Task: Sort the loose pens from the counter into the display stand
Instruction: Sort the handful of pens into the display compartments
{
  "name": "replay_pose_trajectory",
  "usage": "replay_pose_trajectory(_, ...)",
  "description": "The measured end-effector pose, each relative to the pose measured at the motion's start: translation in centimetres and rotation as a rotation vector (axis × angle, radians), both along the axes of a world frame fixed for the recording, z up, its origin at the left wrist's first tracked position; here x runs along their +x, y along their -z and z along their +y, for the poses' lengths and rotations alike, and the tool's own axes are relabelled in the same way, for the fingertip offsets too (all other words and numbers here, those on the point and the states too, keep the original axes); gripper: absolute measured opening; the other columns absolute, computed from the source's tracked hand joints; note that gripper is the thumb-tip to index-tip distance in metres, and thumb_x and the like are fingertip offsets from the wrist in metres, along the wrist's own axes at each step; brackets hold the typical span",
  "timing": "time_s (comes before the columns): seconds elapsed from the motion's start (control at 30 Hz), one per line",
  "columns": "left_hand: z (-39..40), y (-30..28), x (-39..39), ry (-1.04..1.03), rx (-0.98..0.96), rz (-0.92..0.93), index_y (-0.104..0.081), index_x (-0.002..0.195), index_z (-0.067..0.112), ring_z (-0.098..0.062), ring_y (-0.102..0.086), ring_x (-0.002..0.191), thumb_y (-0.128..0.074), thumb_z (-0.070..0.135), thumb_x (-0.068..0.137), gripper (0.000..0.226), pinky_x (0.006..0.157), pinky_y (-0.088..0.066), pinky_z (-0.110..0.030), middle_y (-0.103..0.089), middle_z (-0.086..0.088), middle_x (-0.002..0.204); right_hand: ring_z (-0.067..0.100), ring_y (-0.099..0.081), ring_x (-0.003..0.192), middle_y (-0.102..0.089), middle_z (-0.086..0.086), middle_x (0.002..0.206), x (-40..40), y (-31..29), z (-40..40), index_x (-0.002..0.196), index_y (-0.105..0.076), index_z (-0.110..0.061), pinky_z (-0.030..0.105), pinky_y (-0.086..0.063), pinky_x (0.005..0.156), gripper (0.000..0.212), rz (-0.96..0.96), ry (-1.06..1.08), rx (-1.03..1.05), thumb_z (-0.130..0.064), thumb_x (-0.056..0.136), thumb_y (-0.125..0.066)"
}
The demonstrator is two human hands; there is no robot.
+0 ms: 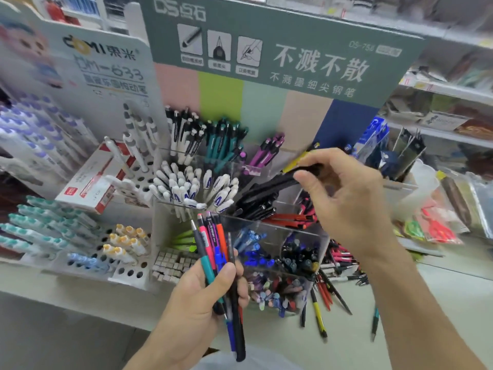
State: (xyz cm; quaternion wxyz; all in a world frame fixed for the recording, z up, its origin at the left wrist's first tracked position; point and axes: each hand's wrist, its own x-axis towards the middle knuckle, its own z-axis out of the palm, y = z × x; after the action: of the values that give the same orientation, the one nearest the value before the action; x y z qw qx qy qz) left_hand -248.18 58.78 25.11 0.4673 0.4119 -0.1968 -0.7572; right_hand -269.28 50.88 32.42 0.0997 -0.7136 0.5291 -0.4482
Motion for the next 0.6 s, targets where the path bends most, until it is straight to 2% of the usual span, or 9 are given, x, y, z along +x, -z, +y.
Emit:
replay_pose_trajectory(0.07,-0.1,-0.2,0.3,-0.009,-0.002,0.025,-0.072,0.090,0.007,-0.026,-0.056,0.061,-0.069,0.011,0.088,0.004,0.056,-0.053,-0.034,-0.059,-0.017,0.074,0.008,-0.061,0.074,-0.071,-0.004,0.093,1.4,1.2,-1.2,0.103,-0.071,-0.010,0.023,-0.053,0.074,0.013,0.150,-0.050,0.008,-0.011,0.091,-0.076)
replay_pose_trajectory(0.1,-0.1,-0.2,0.4,-0.015,0.004,0.031,-0.070,0.092,0.005,-0.026,-0.057,0.061,-0.070,0.011,0.088,0.007,0.057,-0.054,-0.034,-0.058,-0.017,0.074,0.007,-0.061,0.078,-0.072,-0.003,0.095,2.0,2.0,-1.7,0.104,-0.072,-0.010,0.026,-0.054,0.077,0.015,0.208,-0.073,0.014,-0.012,0.090,-0.076)
replay_pose_trajectory(0.2,-0.3,-0.5,0.7,-0.063,0.031,0.084,-0.059,0.102,0.001,-0.027,-0.057,0.061,-0.061,0.008,0.083,0.020,0.057,-0.054,-0.036,-0.059,-0.017,0.074,0.019,-0.063,0.094,-0.073,0.002,0.101,3.6,4.7,-2.4,0.106,-0.074,-0.009,0.041,-0.055,0.088,0.019,0.365,-0.101,0.032,-0.015,0.089,-0.078)
replay_pose_trajectory(0.27,-0.5,-0.7,0.9,-0.105,0.037,0.110,-0.058,0.101,0.001,-0.026,-0.059,0.061,-0.060,0.008,0.080,0.022,0.056,-0.054,-0.037,-0.060,-0.016,0.074,0.022,-0.059,0.105,-0.068,0.005,0.111,4.2,5.8,-1.8,0.113,-0.073,-0.009,0.037,-0.050,0.097,0.026,0.396,-0.055,0.016,-0.022,0.091,-0.076)
replay_pose_trajectory(0.33,-0.7,-0.7,1.2,-0.157,0.049,0.112,-0.060,0.101,0.001,-0.026,-0.061,0.064,-0.061,0.009,0.081,0.022,0.057,-0.055,-0.038,-0.061,-0.014,0.076,0.018,-0.059,0.106,-0.062,0.003,0.113,4.6,5.7,0.2,0.114,-0.071,-0.009,0.026,-0.047,0.096,0.025,0.221,0.033,-0.036,-0.025,0.094,-0.072)
replay_pose_trajectory(0.4,-0.9,-0.7,1.5,-0.227,0.053,0.123,-0.060,0.101,0.003,-0.026,-0.061,0.067,-0.061,0.010,0.082,0.021,0.062,-0.056,-0.040,-0.061,-0.013,0.079,0.013,-0.062,0.088,-0.062,-0.005,0.097,4.8,5.0,3.5,0.101,-0.069,-0.018,0.024,-0.051,0.079,0.012,-0.050,0.033,0.020,-0.029,0.096,-0.067)
replay_pose_trajectory(0.47,-1.0,-1.1,1.5,-0.289,0.041,0.138,-0.061,0.098,0.005,-0.027,-0.061,0.070,-0.059,0.012,0.084,0.017,0.070,-0.054,-0.046,-0.061,-0.012,0.080,0.016,-0.064,0.073,-0.067,-0.005,0.082,5.2,4.5,6.3,0.096,-0.063,-0.032,0.033,-0.052,0.067,0.011,-0.234,-0.114,0.330,-0.039,0.090,-0.068)
replay_pose_trajectory(0.53,-1.2,-1.6,1.3,-0.333,0.014,0.127,-0.062,0.094,0.007,-0.024,-0.062,0.068,-0.056,0.014,0.087,0.012,0.077,-0.050,-0.046,-0.063,-0.010,0.077,0.014,-0.067,0.066,-0.073,0.000,0.081,5.6,4.7,8.0,0.096,-0.063,-0.039,0.034,-0.055,0.065,0.024,-0.314,-0.274,0.674,-0.036,0.080,-0.081)
replay_pose_trajectory(0.6,-1.4,-1.9,1.0,-0.346,-0.030,0.108,-0.060,0.097,0.008,-0.021,-0.064,0.065,-0.053,0.015,0.089,0.013,0.076,-0.050,-0.043,-0.064,-0.008,0.074,0.016,-0.069,0.066,-0.075,0.004,0.080,5.6,5.3,8.8,0.092,-0.070,-0.036,0.031,-0.056,0.065,0.025,-0.366,-0.268,0.727,-0.024,0.077,-0.087)
